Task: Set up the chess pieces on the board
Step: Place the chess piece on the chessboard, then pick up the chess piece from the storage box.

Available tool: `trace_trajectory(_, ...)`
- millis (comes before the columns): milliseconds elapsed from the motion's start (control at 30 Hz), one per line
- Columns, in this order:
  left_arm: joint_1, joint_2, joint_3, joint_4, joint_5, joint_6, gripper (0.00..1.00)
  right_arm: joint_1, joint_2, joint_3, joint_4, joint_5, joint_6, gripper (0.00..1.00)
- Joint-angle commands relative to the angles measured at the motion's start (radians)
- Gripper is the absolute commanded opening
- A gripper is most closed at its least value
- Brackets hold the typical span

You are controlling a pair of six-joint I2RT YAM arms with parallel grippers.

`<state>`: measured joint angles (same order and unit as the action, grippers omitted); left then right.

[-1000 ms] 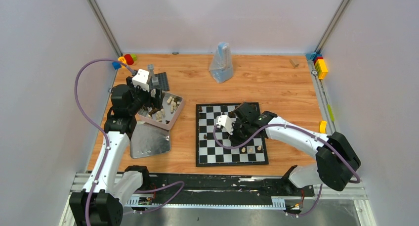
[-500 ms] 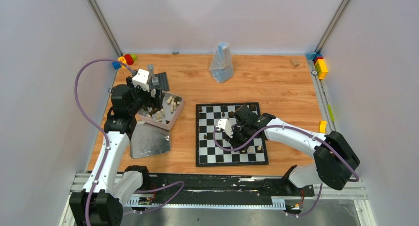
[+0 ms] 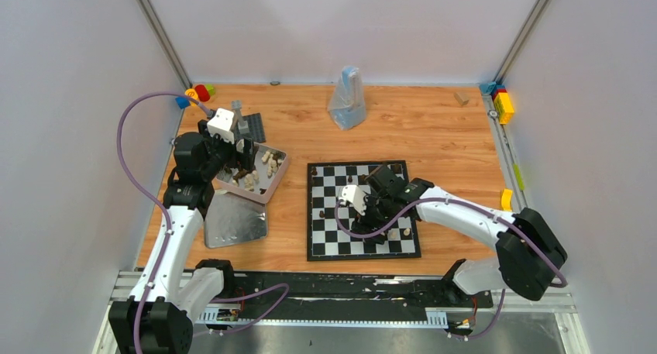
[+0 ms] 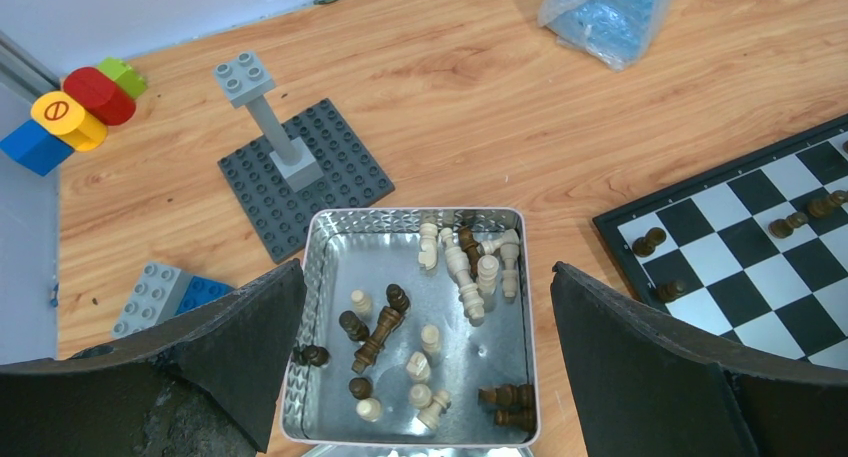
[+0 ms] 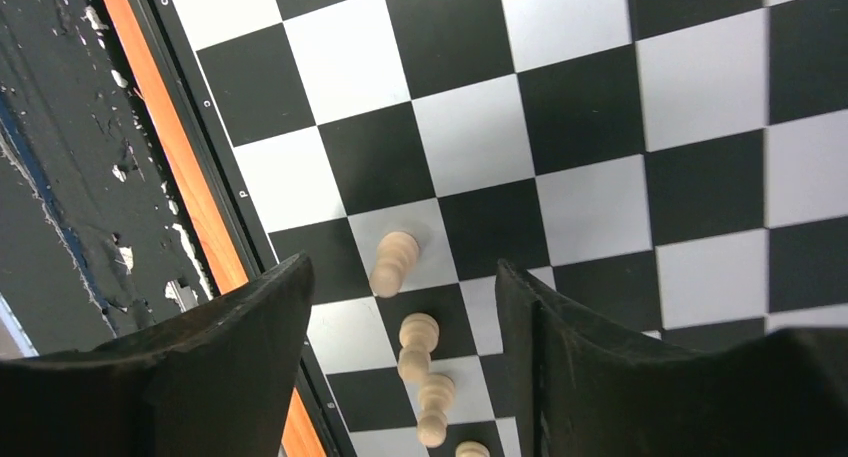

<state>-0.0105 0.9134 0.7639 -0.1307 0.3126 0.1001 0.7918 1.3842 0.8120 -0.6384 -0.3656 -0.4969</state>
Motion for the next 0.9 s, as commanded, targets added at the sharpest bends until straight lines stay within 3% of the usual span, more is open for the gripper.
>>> trace_trajectory(0, 0.006, -0.001, 0.0, 0.026, -0.001, 0.015, 1.0, -0.015, -0.105, 0.042, 0.023, 0.029, -0.01, 0.69)
trace_trajectory(200, 0.006, 0.008, 0.006, 0.017, 0.005, 0.037, 1.0, -0.085, -0.122, 0.121, 0.031, -0.035, -0.002, 0.68)
trace_trajectory(300, 0.006, 0.039, 0.058, -0.07, 0.036, 0.104, 1.0, -0.136, -0.112, 0.14, 0.072, -0.061, 0.021, 0.68)
trace_trajectory(567, 0.001, 0.258, 0.201, -0.274, 0.09, 0.248, 1.0, -0.243, -0.124, 0.122, 0.166, -0.08, 0.072, 0.67)
trace_trajectory(867, -0.102, 0.555, 0.341, -0.338, 0.002, 0.235, 0.81, -0.313, -0.163, 0.093, 0.184, -0.072, 0.077, 0.66)
